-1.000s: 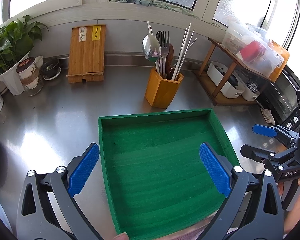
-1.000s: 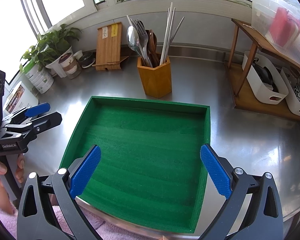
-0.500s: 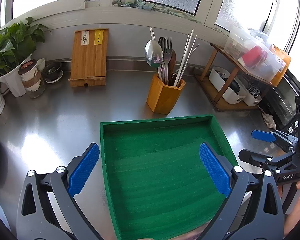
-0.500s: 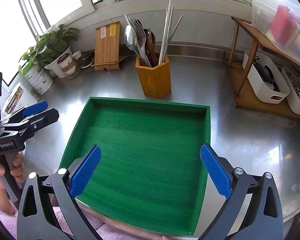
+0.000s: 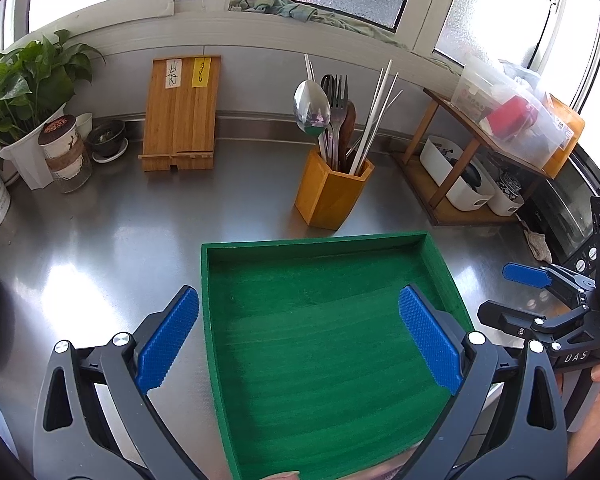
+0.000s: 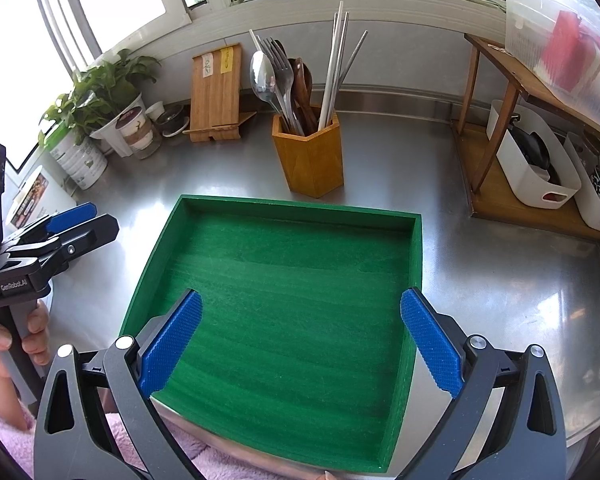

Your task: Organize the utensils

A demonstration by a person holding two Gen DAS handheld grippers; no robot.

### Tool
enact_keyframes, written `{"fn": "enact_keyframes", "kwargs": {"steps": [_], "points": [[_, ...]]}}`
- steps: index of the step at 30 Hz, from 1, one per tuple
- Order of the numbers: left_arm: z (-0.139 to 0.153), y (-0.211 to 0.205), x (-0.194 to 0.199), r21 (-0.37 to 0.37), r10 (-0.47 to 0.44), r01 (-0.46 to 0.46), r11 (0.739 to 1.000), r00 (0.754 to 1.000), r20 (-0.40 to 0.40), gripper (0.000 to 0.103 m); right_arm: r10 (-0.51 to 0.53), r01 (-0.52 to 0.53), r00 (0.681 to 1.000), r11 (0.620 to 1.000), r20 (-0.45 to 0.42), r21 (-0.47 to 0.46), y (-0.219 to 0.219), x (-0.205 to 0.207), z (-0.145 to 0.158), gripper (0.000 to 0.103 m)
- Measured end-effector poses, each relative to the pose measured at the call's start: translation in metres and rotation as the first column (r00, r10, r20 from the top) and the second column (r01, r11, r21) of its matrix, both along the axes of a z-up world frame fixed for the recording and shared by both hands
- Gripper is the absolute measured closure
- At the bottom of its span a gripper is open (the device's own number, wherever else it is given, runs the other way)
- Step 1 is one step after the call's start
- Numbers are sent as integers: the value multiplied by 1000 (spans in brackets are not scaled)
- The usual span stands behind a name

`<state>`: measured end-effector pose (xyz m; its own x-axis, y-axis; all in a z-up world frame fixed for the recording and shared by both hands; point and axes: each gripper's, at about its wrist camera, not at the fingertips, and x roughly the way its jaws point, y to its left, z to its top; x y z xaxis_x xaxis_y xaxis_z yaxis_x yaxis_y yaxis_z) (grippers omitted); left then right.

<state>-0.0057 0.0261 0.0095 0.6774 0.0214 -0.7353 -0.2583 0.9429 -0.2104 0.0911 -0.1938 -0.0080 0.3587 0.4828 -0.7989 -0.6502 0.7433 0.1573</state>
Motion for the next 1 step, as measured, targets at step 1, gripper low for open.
{"fn": "enact_keyframes", "kwargs": {"steps": [1], "points": [[0,0,0,0,0,0,1000,1000,-1,8,-1,1,1000,1000,0,0,0,0,0,4]]}}
